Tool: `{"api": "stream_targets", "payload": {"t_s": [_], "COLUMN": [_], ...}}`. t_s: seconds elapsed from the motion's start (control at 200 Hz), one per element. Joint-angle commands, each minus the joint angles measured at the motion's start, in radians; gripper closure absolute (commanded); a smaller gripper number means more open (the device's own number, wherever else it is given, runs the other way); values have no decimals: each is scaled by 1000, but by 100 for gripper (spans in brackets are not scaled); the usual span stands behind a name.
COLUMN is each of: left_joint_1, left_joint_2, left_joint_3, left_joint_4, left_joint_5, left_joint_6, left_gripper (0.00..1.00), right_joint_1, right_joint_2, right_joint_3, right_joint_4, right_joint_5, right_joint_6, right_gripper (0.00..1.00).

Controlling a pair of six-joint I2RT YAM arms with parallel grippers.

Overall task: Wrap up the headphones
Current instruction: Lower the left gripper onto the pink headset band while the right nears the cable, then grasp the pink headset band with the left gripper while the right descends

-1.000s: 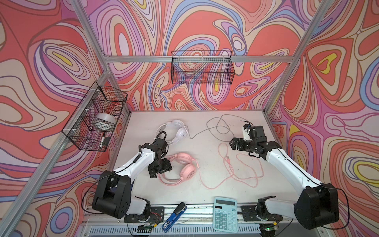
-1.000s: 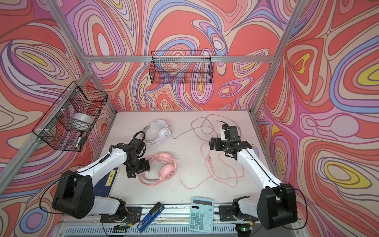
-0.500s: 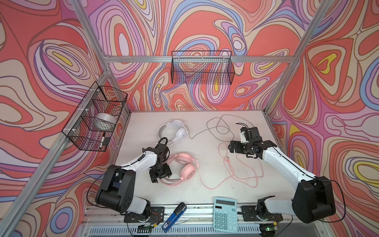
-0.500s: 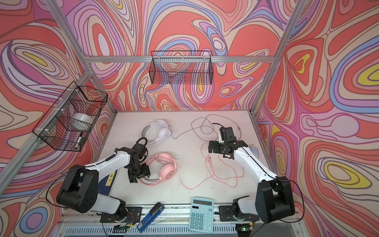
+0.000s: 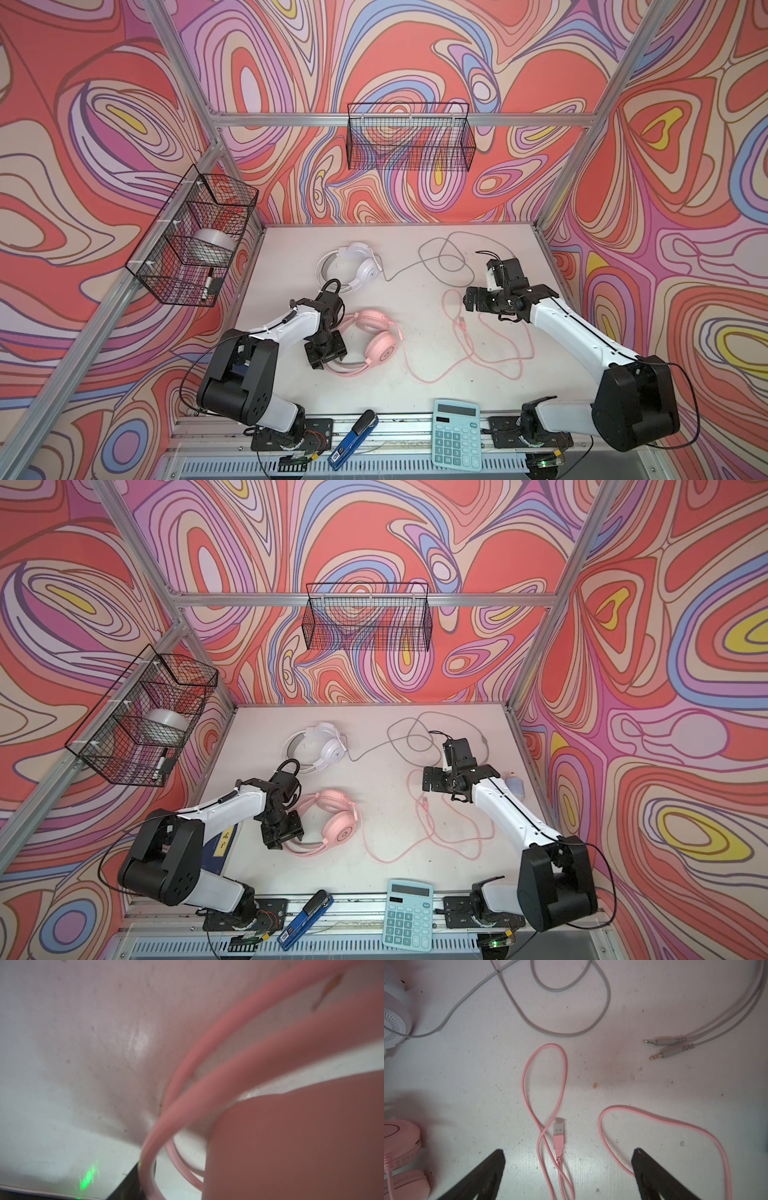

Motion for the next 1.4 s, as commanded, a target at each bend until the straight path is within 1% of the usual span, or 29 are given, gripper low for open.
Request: {"api": "stream_targets", "payload": {"t_s": [0.0, 0.14, 0.195, 0.361, 0.466, 0.651, 0.756, 0.967, 1.157, 1.307, 1.392], "left_joint_1": [-5, -6, -6, -5, -6, -6, -5, -4, -4, -4, -4], "left_joint_2": [31, 36, 33, 7, -4, -19, -35, -114, -173, -202, -206], "left_joint_3": [-26, -19, -20, -27, -11, 66, 123, 260, 382, 441, 462], "left_joint_4": [25, 9, 6, 3, -11, -61, -100, -139, -107, -78, -73], "left_joint_5": [-31, -68, -79, -100, -105, -117, -114, -82, -22, 10, 17], "left_joint_6": [-32, -34, -30, -57, -55, -30, -19, -7, 32, 36, 40], "left_gripper": [49, 56, 57, 70, 75, 100, 100, 100, 100, 100, 100], "right_joint_1": [6, 6, 7, 9, 9, 10, 10, 12, 12, 15, 18], "right_joint_2": [-25, -17, -16, -16, -15, -10, -4, 19, 61, 60, 59], "right_joint_3": [-24, -18, -18, -9, -6, -14, -18, -2, 19, 15, 0], "right_joint_4": [2, -13, -22, -54, -72, -92, -100, -118, -130, -107, -81], "right_joint_5": [33, 16, 15, -1, -8, -31, -69, -122, -177, -242, -301], "right_joint_6": [16, 12, 9, -1, 0, 20, 34, 56, 98, 176, 234], "right_gripper": [2, 1, 2, 2, 2, 2, 2, 2, 3, 4, 5]}}
